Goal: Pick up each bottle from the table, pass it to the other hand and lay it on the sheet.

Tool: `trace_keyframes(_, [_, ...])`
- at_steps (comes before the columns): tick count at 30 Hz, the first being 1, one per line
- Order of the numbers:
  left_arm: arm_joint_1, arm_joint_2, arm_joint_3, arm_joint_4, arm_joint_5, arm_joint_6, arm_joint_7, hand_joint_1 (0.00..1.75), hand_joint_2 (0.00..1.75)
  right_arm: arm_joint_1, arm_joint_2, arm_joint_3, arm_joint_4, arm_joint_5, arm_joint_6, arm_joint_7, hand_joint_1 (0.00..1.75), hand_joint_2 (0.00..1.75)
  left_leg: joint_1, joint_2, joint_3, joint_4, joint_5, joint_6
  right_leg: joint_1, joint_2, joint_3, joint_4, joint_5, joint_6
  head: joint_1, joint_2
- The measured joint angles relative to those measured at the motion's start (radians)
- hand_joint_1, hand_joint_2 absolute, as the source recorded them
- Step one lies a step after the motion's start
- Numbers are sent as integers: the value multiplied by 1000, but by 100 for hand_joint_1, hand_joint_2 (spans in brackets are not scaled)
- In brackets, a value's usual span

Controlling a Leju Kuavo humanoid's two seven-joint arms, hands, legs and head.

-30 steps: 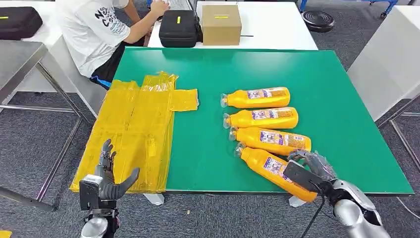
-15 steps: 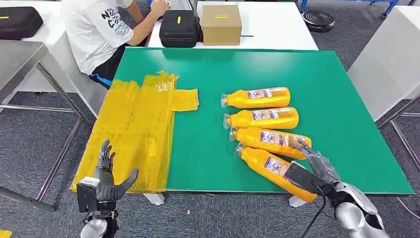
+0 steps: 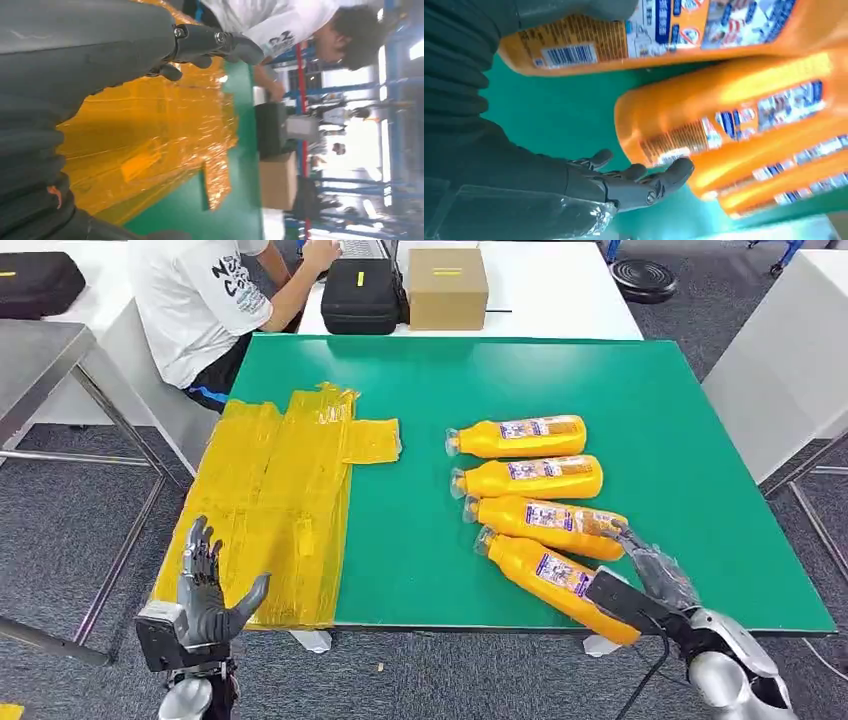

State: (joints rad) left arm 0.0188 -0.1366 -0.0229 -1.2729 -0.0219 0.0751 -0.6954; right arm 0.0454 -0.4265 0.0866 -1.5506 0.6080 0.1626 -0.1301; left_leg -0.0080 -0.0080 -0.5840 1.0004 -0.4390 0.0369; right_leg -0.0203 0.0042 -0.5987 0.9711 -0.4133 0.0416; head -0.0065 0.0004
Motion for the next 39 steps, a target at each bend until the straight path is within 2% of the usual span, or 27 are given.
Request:
trace_keyframes(4, [28,-10,0,-67,33,0,-5,0,175,37,19,-25,-68,29,-39,-16,38,175,0,0,-1,0,0,0,0,0,-1,0,0,0,0,0])
trace_keyframes(10, [32,-19,0,-101,25,13,-6,0,175,38,27,-62,-114,17,-37,-32,40,175,0,0,-2,0,0,0,0,0,-2,0,0,0,0,0])
trace_keyframes(11, [32,-20,0,-103,23,13,-6,0,175,38,27,-65,-116,16,-37,-32,35,175,0,0,-2,0,0,0,0,0,-2,0,0,0,0,0])
trace_keyframes(17, [32,-23,0,-104,20,23,-6,0,175,41,36,-74,-126,17,-40,-50,31,175,0,0,-2,0,0,0,0,0,-2,0,0,0,0,0])
trace_keyframes(39, [28,-41,-9,-104,2,47,14,0,175,105,208,34,-116,52,-75,-4,33,175,0,0,-3,0,0,0,0,0,-4,0,0,0,0,0])
